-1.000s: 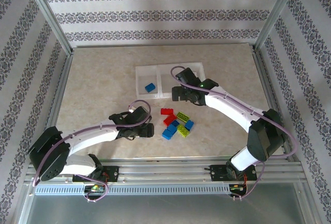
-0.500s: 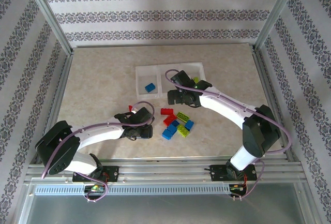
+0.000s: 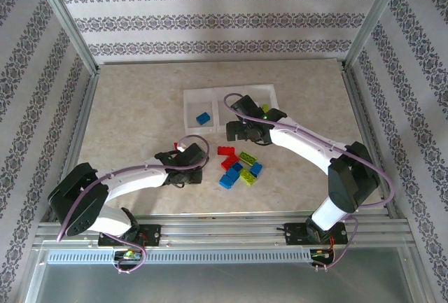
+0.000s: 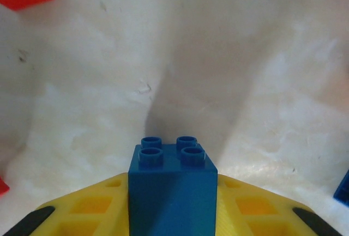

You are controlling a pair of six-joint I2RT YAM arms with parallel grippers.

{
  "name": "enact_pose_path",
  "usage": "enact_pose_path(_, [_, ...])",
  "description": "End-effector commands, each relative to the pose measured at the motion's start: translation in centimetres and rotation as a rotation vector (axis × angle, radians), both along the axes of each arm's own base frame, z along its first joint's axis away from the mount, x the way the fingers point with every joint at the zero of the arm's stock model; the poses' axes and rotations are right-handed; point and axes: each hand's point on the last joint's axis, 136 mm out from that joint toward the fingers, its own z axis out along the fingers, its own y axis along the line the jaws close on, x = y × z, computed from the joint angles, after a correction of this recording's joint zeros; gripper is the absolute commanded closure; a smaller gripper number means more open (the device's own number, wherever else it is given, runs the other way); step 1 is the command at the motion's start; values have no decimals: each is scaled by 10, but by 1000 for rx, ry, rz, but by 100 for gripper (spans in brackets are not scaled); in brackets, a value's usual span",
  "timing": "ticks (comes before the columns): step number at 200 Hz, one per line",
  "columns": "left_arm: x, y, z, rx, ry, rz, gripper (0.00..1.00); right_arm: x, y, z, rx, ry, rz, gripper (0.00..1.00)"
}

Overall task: Sort the legos into containers by color
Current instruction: Pick up the lego from the middle-left of the table, then place the lego in the container.

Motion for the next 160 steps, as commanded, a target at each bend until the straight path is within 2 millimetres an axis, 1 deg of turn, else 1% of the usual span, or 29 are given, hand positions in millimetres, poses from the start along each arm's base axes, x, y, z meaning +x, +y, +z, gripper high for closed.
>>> enact_pose_path(1, [38,-5,31,-32,-128,12,66,-1,-3,11,5,-44,-25,2])
enact_pose_path(39, [92,-8,73,-73,-246,8,67,-3,-6,17,32,-79,-36,2])
enact_pose_path(54, [116,-8,86,-75,-285,8,67,-4,-7,20,45,-92,-41,2])
enact_pose_path(68, [138,-6,94,-57,-310,12,67,-6,-9,22,55,-103,-47,2])
enact_pose_path(89, [168,-1,95,-31,-312,27,67,-9,-11,22,63,-108,-47,2])
enact_pose_path(105, [186,1,93,-29,-299,33,67,-11,-13,22,64,-109,-51,2])
enact_pose_path(113, [194,0,95,-25,-307,35,67,-12,-13,22,65,-110,-51,2])
enact_pose_path(134, [211,1,93,1,-308,43,67,-14,-13,22,68,-113,-52,2])
enact_pose_path(160, [224,2,87,24,-294,53,66,-16,-12,20,65,-117,-43,2])
